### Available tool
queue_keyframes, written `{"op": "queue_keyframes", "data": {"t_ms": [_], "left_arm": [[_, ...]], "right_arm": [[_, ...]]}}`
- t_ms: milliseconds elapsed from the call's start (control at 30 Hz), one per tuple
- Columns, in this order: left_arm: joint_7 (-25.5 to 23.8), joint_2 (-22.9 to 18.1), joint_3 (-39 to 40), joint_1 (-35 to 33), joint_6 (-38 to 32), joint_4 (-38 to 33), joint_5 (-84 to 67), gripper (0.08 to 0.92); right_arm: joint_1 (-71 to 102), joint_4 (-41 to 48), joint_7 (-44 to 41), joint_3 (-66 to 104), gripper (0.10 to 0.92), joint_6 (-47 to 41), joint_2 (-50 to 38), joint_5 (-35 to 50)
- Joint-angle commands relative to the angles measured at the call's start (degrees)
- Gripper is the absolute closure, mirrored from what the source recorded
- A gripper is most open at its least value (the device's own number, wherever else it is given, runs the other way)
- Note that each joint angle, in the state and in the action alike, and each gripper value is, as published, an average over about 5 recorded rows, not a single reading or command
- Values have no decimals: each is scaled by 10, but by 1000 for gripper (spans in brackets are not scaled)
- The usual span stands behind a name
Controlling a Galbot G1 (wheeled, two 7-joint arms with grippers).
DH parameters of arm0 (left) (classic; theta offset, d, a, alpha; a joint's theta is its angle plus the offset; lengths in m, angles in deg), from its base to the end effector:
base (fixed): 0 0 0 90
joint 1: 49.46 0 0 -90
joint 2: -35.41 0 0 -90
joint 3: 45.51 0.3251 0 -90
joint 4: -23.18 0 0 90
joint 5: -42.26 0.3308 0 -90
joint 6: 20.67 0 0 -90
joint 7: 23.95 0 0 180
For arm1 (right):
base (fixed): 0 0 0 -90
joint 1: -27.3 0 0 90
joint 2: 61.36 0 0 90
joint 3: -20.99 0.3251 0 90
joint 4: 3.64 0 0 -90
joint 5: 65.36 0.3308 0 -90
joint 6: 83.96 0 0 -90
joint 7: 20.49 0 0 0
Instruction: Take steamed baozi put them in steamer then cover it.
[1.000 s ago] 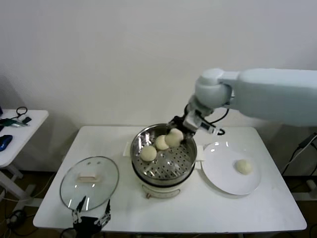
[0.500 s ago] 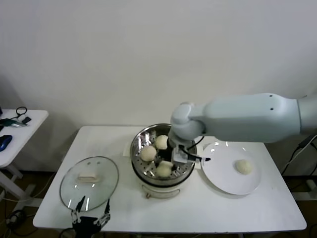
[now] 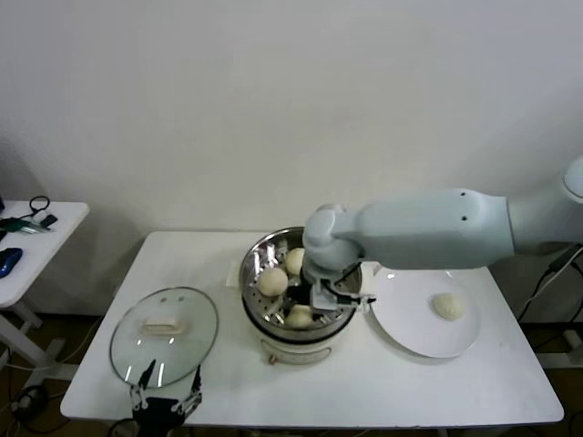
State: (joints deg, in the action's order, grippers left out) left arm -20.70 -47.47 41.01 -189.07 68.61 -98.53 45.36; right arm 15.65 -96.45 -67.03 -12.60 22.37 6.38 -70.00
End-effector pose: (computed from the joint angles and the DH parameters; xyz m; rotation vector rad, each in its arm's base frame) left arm 0.0693 0.0357 -0.3098 0.0166 -2.8388 -0.2809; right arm 0.4190 0.1377 -0.1002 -2.0441 0.2666 -2.2420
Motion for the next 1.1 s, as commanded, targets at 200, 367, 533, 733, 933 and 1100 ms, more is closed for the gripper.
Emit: {"op": "queue_keyframes", "data": {"t_ms": [200,367,533,733,933,1100], "left_arm": [[-1,-2,0,3,1,0,0,177],[-1,-1,-2,5,5,-2,-6,177],[-2,3,-3,7,8,-4,-13,177],[-9,3,-3,8,7,-9,-13,177],[-11,1,-5,13,5,-6,-11,177],[-11,-1,-7,14,6,-2,-10,177]], "right_arm": [[-92,21,-30,4,210,11,-36,125],[-210,58,-122,-63,203,-24,-93,316],[-264,112,-171,-143,202,-156,-179,425],[-202,144,-154,-186,203,-250,-303,378],[-37,177,-135,-94,203,-263,-377,262],[109,220,-122,39,203,-267,-385,215]]}}
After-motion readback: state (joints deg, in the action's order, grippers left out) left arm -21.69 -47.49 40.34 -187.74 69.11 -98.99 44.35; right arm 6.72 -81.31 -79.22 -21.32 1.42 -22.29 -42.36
